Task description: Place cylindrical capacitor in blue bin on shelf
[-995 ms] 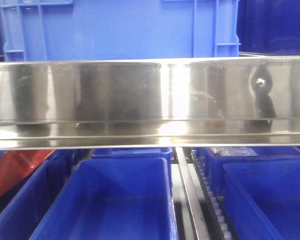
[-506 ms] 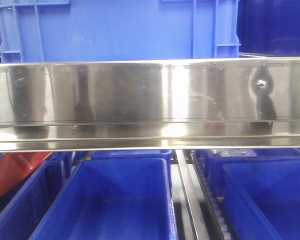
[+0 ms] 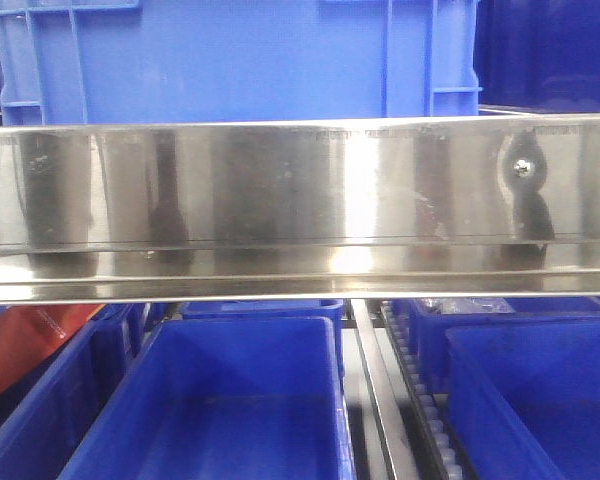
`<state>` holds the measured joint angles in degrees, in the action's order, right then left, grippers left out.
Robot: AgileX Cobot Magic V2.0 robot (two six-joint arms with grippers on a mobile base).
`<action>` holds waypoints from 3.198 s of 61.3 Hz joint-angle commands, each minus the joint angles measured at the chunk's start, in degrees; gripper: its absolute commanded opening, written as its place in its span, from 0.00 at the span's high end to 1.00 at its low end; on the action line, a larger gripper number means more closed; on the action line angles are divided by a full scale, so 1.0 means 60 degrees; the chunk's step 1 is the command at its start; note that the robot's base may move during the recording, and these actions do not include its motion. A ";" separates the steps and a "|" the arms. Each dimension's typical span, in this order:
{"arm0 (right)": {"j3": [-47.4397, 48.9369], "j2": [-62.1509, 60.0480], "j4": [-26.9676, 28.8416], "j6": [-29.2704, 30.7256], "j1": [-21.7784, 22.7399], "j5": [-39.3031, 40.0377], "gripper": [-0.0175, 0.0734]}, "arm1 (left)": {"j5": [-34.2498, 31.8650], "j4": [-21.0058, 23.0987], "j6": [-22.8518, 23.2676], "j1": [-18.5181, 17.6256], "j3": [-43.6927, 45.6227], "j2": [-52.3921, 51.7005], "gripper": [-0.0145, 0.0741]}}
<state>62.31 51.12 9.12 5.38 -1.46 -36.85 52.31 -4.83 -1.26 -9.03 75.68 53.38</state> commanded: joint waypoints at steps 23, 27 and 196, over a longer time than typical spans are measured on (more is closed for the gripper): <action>0.0095 -0.0062 -0.0057 0.0005 0.0008 0.0234 0.99 | -0.1099 0.0018 -0.0005 -0.0046 0.0085 -0.0024 0.96; 0.0095 -0.0062 -0.0057 0.0005 0.0008 0.0234 0.99 | -0.1208 0.0018 -0.0005 -0.0046 0.0085 -0.0024 0.96; 0.0114 -0.0083 0.0482 0.0361 0.0008 -0.0600 0.99 | 0.0370 0.0101 0.0731 -0.0798 -0.2618 -0.3073 0.96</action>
<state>62.41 51.02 11.92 6.01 -1.46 -40.80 55.37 -4.33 2.55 -15.36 63.25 39.06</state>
